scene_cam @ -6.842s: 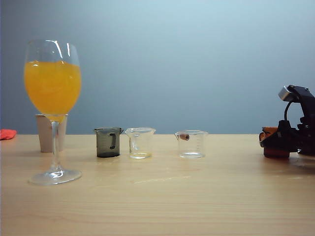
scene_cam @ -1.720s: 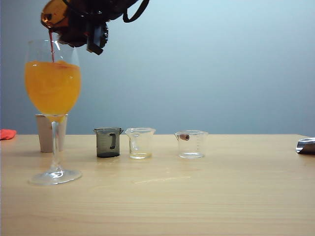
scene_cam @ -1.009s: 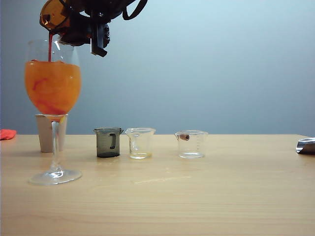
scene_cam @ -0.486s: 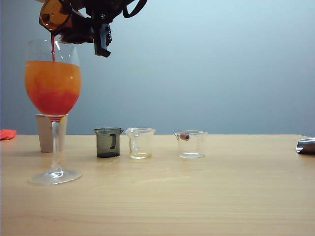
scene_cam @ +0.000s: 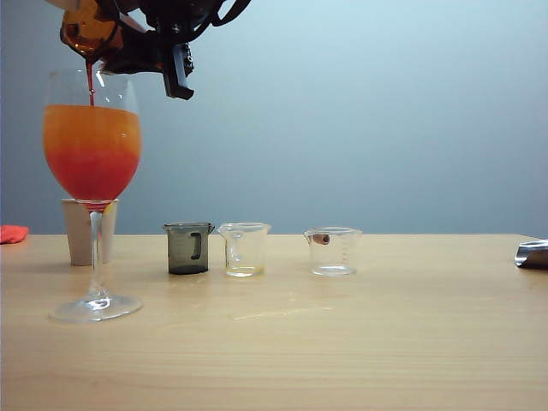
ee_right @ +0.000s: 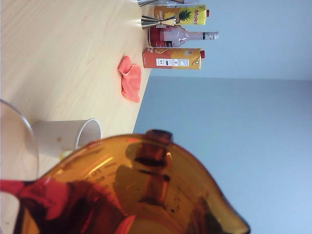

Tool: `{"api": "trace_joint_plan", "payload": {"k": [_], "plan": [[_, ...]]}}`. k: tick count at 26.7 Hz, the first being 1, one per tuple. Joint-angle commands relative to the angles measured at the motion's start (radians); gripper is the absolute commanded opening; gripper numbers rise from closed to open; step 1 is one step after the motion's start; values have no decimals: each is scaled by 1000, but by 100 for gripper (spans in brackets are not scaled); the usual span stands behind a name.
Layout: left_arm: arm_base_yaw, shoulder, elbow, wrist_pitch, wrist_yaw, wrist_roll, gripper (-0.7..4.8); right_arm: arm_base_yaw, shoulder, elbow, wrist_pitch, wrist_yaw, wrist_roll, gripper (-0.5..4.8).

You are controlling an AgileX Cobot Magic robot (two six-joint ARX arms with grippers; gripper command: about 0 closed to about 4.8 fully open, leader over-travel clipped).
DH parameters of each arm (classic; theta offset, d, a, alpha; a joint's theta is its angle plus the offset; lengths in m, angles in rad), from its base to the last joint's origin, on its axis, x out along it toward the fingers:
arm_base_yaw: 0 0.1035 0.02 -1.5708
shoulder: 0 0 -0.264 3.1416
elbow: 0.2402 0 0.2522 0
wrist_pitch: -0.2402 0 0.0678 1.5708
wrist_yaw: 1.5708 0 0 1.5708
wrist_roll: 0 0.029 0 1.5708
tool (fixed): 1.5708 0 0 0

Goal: Pick up the fourth measuring cup from the left, pour the grenadine inside into the goblet, and finally put the measuring cup back in its original place.

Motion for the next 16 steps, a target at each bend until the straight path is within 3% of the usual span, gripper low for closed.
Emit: {"api": "trace_joint_plan", "payload": {"k": [1, 16], "plan": [[0, -2, 3, 6, 0, 1, -5, 2, -6, 5, 35, 8, -31, -5], [0, -2, 3, 6, 0, 1, -5, 2, -6, 5, 37, 35, -189, -5]]}}
